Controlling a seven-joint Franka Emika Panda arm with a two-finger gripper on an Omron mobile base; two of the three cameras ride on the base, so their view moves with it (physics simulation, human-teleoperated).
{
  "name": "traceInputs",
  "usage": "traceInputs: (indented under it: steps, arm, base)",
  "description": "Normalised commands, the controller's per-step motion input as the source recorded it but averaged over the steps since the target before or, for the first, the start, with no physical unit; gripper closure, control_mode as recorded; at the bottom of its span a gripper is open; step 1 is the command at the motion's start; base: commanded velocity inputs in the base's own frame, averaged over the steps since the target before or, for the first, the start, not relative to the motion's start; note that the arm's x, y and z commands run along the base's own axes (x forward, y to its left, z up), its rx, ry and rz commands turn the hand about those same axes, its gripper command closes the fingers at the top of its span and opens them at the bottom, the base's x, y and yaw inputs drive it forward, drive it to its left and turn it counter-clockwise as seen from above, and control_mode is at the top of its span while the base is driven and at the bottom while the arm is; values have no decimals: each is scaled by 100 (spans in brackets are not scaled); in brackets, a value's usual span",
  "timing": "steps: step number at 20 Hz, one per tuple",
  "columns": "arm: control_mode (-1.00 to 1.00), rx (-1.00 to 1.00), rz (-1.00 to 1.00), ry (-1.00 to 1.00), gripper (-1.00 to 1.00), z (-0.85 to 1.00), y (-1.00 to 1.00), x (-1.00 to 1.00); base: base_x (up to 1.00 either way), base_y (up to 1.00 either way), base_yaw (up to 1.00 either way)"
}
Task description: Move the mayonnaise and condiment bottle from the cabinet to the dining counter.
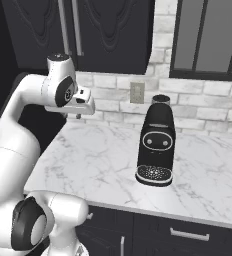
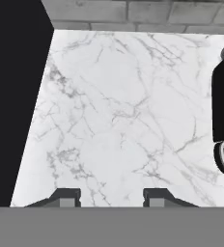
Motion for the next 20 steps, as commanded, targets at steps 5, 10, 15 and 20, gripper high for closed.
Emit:
traceInputs:
  steps: [5,10,15,20]
  arm:
    - [-100,0,0,-2,-100,0,0,-20]
    - [-100,-2,0,-38,-100,17,0,-60]
    - [-100,-2,-3,-47,-100,39,0,-30]
    - [-100,0,-3,-44,-100,42,-2,-3]
  base:
    - [0,0,0]
    - [0,0,0]
    - [0,0,0]
    - [0,0,0]
